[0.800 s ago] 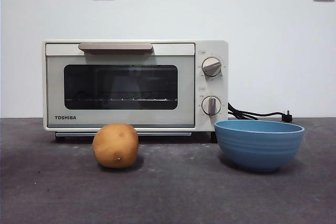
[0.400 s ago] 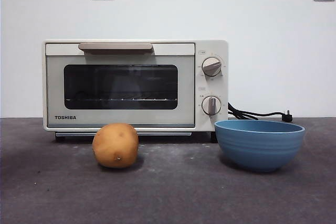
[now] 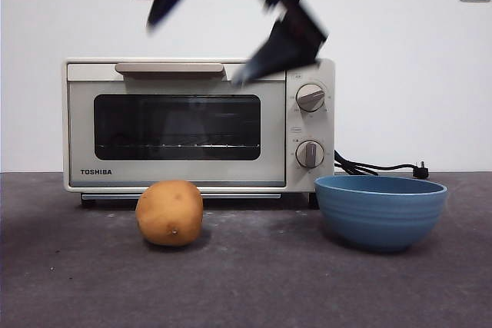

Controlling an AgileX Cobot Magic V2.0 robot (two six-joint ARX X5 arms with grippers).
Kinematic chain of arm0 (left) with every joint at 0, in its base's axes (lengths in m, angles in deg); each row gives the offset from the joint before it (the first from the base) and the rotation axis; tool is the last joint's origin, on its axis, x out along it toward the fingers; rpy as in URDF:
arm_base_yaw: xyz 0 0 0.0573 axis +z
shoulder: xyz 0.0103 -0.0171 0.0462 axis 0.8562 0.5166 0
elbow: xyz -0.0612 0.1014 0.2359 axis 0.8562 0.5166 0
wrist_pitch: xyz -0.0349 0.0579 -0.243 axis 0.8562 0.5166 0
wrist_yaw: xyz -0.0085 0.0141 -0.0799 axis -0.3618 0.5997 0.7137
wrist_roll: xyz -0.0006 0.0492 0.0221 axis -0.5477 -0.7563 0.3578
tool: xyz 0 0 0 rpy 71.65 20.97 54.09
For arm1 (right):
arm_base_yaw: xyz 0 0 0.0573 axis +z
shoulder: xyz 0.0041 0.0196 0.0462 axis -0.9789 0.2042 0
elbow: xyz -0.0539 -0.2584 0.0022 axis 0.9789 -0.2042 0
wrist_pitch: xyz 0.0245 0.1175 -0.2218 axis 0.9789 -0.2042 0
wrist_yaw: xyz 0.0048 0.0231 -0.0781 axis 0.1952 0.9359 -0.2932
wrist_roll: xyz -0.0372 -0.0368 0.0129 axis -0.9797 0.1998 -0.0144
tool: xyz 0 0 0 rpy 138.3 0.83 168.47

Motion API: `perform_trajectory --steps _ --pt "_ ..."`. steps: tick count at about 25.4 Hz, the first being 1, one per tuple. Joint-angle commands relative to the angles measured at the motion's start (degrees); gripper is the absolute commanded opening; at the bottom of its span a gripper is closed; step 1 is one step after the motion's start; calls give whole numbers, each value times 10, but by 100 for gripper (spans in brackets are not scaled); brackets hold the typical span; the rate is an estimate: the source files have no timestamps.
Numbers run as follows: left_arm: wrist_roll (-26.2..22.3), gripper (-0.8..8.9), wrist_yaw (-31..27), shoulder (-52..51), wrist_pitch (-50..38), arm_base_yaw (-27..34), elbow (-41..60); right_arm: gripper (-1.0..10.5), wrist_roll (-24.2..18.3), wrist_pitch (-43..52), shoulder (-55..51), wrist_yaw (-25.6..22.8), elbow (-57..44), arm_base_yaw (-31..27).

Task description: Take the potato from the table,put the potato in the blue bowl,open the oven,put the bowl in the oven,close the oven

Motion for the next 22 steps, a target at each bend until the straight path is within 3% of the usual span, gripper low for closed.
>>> perform_trajectory --steps 1,7,15,20,22 --pt "-7 -8 -2 -1 -1 -1 0 597 7 10 52 -29 20 12" --pt "-7 -8 -2 -1 0 -1 0 597 4 16 184 -84 88 23" --pt "-7 -8 -2 -1 -1 -1 0 567 4 34 257 -101 97 22" --pt "-7 -8 -2 -1 -1 -1 0 69 4 28 260 -95 97 22" --pt "-7 -8 -2 -1 -1 -1 0 -9 4 24 260 -95 97 22"
